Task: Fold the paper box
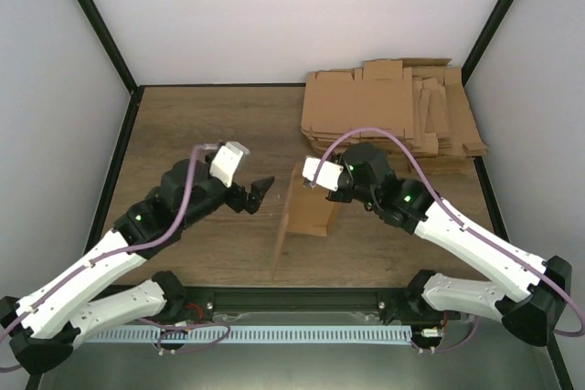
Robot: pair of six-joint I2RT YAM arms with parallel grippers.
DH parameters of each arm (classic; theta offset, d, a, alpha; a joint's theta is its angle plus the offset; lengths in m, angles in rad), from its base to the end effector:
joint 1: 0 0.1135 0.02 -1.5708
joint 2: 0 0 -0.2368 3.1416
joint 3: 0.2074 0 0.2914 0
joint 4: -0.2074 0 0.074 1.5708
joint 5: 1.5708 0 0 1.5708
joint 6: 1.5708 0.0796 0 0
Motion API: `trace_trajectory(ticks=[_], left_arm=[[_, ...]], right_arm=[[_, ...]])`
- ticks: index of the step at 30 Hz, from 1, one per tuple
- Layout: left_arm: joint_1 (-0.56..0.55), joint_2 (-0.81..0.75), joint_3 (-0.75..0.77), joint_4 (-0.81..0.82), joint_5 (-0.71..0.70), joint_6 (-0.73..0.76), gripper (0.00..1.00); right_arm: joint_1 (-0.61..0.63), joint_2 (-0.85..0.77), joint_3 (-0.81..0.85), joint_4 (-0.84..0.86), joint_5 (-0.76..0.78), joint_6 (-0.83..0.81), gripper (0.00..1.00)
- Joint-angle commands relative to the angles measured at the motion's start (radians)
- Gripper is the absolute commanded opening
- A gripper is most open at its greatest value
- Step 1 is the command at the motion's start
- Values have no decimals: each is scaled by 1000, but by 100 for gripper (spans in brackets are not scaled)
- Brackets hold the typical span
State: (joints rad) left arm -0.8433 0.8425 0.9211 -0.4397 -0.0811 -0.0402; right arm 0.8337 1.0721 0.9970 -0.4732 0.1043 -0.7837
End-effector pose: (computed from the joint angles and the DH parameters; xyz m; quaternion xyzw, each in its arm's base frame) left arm 0.1946 -0.2089 0.3183 0.3000 0.7655 -0.2128 0.5279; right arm 0.2255 0.2360 0.2801 -0.6124 0.6198 -0.0332 0.4896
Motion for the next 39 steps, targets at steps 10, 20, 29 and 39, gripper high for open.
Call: trace_trajectory(ticks=[10, 20, 29, 39], left_arm=[[-5, 145, 173, -76, 191, -326, 100], [-8, 319, 283, -261, 95, -260, 94], [1, 389, 341, -358, 96, -272, 86], [46, 410, 325, -344, 150, -266, 92]], right_arm=[[5, 54, 98, 50, 130, 32, 1], [6, 79, 98, 81, 124, 27, 1], [5, 97, 62, 151, 86, 44, 1], [5, 125, 53, 180, 77, 42, 1]])
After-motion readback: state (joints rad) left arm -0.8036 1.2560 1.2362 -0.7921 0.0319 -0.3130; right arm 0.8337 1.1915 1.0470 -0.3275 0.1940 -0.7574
